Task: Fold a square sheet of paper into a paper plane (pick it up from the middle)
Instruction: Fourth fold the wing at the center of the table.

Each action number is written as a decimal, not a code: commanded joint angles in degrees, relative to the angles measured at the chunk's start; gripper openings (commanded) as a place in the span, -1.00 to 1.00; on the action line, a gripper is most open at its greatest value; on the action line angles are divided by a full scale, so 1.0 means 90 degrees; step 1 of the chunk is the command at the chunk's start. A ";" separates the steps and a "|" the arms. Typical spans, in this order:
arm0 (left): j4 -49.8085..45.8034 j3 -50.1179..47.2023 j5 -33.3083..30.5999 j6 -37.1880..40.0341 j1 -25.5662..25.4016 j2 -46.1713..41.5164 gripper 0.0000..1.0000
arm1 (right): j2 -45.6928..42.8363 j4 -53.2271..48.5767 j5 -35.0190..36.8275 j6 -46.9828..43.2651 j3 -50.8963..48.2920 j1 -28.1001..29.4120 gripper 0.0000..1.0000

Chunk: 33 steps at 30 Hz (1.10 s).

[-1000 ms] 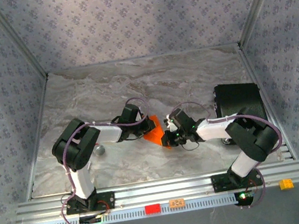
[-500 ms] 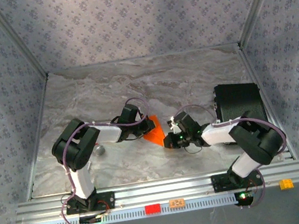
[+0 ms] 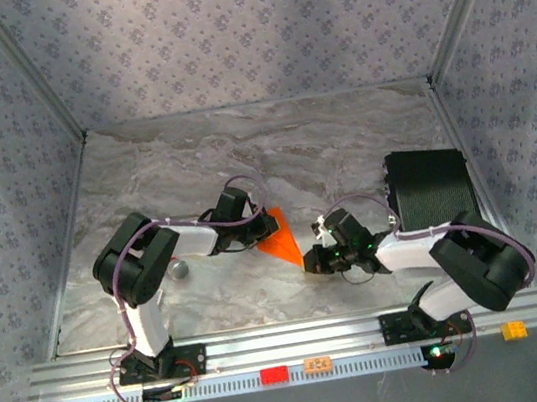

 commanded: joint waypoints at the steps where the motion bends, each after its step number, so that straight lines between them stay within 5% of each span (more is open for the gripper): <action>1: -0.0351 -0.0175 -0.0267 0.0070 0.0111 0.0097 -0.94 | -0.0291 -0.0945 -0.0009 0.0116 -0.0131 -0.0014 -0.90; 8: -0.0321 -0.0203 -0.0254 0.0070 0.0108 0.0056 -0.94 | -0.0915 -0.1712 -0.0023 -0.0187 0.0803 -0.0105 -0.90; 21: -0.0305 -0.0212 -0.0253 0.0070 0.0096 0.0047 -0.94 | 0.0986 -0.1458 0.0065 -0.0316 0.2327 -0.0040 -0.89; 33: -0.0293 -0.0187 -0.0219 0.0070 0.0097 0.0108 -0.94 | 0.1646 -0.1709 0.0187 -0.0400 0.2842 0.0034 -0.89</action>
